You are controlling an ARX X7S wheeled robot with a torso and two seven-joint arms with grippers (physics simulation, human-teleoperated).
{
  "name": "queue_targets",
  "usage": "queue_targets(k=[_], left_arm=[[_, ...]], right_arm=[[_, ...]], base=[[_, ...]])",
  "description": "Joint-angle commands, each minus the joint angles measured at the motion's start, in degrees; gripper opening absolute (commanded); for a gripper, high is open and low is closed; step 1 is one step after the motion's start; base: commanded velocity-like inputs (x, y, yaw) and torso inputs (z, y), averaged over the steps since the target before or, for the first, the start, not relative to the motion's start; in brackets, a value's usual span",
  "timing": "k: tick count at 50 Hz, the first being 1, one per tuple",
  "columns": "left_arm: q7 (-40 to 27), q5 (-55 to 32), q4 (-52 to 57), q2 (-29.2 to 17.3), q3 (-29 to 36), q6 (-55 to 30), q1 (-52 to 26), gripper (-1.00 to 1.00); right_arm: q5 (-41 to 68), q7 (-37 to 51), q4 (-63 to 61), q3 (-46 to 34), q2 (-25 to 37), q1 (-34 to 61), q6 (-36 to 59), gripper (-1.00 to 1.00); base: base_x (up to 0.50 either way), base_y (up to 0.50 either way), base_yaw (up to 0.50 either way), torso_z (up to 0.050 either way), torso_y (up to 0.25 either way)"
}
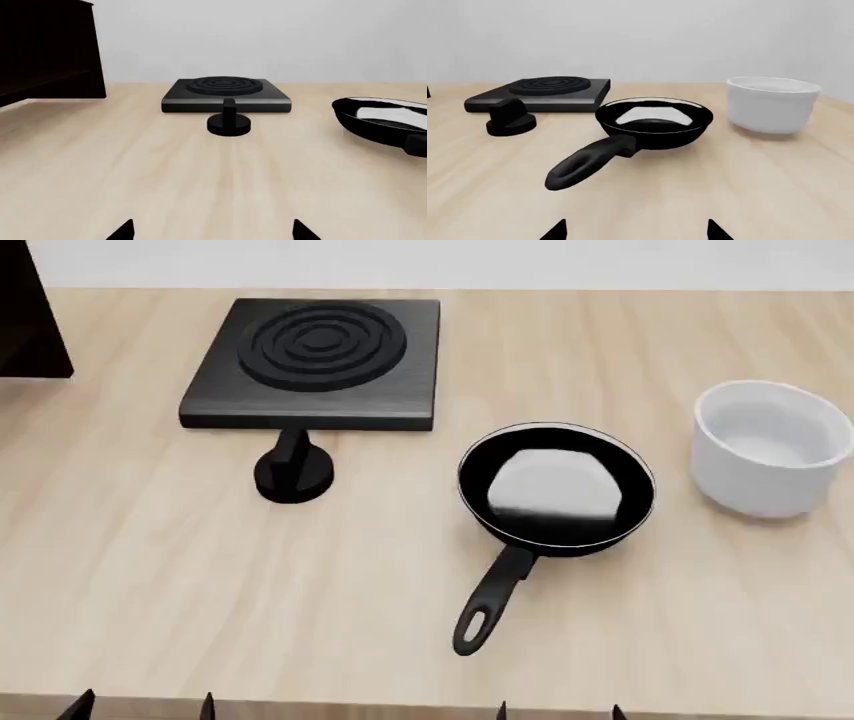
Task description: Put the frying pan under the cabinet shelf.
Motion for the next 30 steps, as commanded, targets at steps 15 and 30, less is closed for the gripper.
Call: queue_targets(k=[15, 30], left_arm=[[-2.73, -1.04, -0.19, -3.03, 3.87, 0.12, -0.04, 1.00], [-4.05, 1.20, 17.33, -6.72, 5.11, -10.88, -5.89, 1.00]], right_arm=[[0.72, 4.70, 2.71, -3.91, 2.81, 0.90, -0.39, 1.00], [2.18, 6.20, -15.78, -3.59, 5.60, 4.81, 9.83, 1.00]], base=[[0.00, 0.00, 0.00, 0.000, 0.000], [0.00, 0.00, 0.00, 0.000, 0.000]])
